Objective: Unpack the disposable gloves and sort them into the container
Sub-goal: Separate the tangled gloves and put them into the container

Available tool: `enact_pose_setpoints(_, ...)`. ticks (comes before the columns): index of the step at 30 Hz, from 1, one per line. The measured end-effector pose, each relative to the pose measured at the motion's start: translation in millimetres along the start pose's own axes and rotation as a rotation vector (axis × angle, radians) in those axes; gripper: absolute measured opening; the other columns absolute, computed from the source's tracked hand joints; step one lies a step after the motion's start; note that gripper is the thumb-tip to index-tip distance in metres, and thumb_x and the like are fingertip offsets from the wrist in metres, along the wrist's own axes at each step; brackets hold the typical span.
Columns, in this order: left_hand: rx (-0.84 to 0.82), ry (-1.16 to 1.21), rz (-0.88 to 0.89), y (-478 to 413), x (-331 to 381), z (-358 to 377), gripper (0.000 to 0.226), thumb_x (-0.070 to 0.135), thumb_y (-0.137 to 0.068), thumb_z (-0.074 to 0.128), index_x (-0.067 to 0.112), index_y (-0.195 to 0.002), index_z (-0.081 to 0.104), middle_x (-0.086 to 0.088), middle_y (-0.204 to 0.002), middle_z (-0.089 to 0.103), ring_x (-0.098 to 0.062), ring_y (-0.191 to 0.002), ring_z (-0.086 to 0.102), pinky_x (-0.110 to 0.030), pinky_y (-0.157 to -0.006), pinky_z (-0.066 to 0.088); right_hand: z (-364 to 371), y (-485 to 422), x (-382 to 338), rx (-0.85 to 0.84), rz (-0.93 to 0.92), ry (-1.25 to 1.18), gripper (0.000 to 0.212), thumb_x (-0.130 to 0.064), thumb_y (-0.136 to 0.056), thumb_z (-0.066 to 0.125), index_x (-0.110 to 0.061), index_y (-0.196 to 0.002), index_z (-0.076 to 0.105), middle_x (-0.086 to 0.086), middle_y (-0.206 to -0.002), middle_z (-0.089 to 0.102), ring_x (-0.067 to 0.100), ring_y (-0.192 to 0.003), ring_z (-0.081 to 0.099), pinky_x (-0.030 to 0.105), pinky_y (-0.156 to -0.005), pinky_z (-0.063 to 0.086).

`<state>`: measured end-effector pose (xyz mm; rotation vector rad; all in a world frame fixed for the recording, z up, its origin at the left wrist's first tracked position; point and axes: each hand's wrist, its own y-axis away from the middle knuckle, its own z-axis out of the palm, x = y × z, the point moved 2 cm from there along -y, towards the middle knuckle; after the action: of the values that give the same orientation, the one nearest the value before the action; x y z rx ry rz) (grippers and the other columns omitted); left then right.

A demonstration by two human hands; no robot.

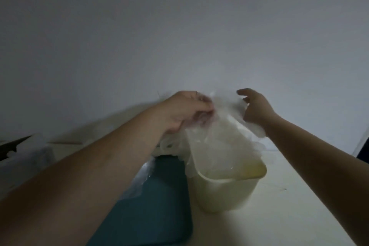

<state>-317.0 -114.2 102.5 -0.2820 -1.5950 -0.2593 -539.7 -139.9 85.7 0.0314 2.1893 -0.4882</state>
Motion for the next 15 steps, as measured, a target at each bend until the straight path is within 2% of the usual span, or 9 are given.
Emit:
enact_pose_setpoints(2,0.063,-0.174,-0.02,-21.3,-14.6,5.1,0.01,-0.005,-0.089,0.076,0.0,-0.096,0.072,-0.02,-0.085,0.074,-0.018,-0.063,0.072,-0.027,-0.06,0.063,-18.7,7.8,-1.2,0.114,0.012,0.0,0.042,-0.019,-0.099,0.062,-0.02,-0.14,0.056,0.003,-0.115,0.067,0.022,-0.095,0.064,0.028,-0.076,0.048)
enact_pose_setpoints(4,0.096,-0.254,-0.046,-35.8,-27.2,9.2,0.013,-0.008,-0.086,0.078,0.002,-0.092,0.072,-0.016,-0.081,0.072,-0.016,-0.06,0.071,-0.031,-0.064,0.065,-27.7,20.6,-6.2,0.116,-0.023,-0.011,0.039,-0.03,-0.101,0.059,-0.023,-0.14,0.057,0.001,-0.123,0.066,0.021,-0.106,0.065,0.032,-0.086,0.053)
enact_pose_setpoints(6,0.12,-0.391,-0.056,-41.6,-36.0,14.8,0.019,0.0,-0.084,0.083,0.005,-0.1,0.073,-0.012,-0.09,0.074,-0.019,-0.073,0.073,-0.031,-0.065,0.065,-21.5,41.2,-15.8,-0.05,-0.081,0.039,0.041,-0.037,-0.102,0.059,-0.024,-0.141,0.058,0.004,-0.135,0.064,0.023,-0.12,0.062,0.041,-0.103,0.052)
enact_pose_setpoints(8,0.179,-0.515,-0.012,-44.8,-40.7,19.1,0.026,0.011,-0.083,0.086,0.011,-0.105,0.073,-0.006,-0.098,0.073,-0.02,-0.084,0.071,-0.025,-0.061,0.057,-3.8,64.8,-23.5,-0.313,-0.054,0.101,0.049,-0.043,-0.103,0.055,-0.026,-0.149,0.051,0.004,-0.142,0.058,0.024,-0.126,0.059,0.042,-0.107,0.049)
enact_pose_setpoints(10,0.297,-0.574,0.104,-45.5,-42.8,13.9,0.031,0.02,-0.084,0.086,0.019,-0.111,0.07,0.0,-0.111,0.07,-0.018,-0.098,0.067,-0.025,-0.075,0.054,16.7,82.0,-27.4,-0.525,-0.008,0.198,0.055,-0.047,-0.105,0.048,-0.029,-0.157,0.038,0.005,-0.149,0.053,0.027,-0.129,0.057,0.043,-0.108,0.049)
enact_pose_setpoints(12,0.391,-0.604,0.161,-37.4,-42.4,2.4,0.034,0.026,-0.091,0.077,0.023,-0.122,0.066,0.006,-0.121,0.063,-0.015,-0.107,0.061,-0.028,-0.086,0.051,33.0,85.5,-28.4,-0.595,-0.04,0.361,0.062,-0.048,-0.107,0.043,-0.029,-0.162,0.024,0.005,-0.161,0.04,0.029,-0.138,0.05,0.042,-0.112,0.045)
enact_pose_setpoints(13,0.396,-0.638,0.14,-30.0,-43.5,-3.8,0.031,0.027,-0.094,0.073,0.023,-0.124,0.064,0.008,-0.12,0.06,-0.014,-0.107,0.059,-0.028,-0.087,0.05,39.8,84.3,-28.7,-0.613,-0.053,0.418,0.064,-0.05,-0.107,0.042,-0.03,-0.164,0.019,0.004,-0.165,0.035,0.03,-0.141,0.047,0.042,-0.113,0.043)
enact_pose_setpoints(15,0.33,-0.695,0.058,-13.2,-47.4,-14.9,0.018,0.027,-0.097,0.069,0.022,-0.113,0.068,0.009,-0.109,0.063,-0.013,-0.098,0.06,-0.029,-0.081,0.052,51.5,80.0,-30.7,-0.656,-0.042,0.453,0.065,-0.052,-0.106,0.041,-0.036,-0.164,0.017,0.003,-0.165,0.034,0.03,-0.142,0.046,0.042,-0.113,0.041)
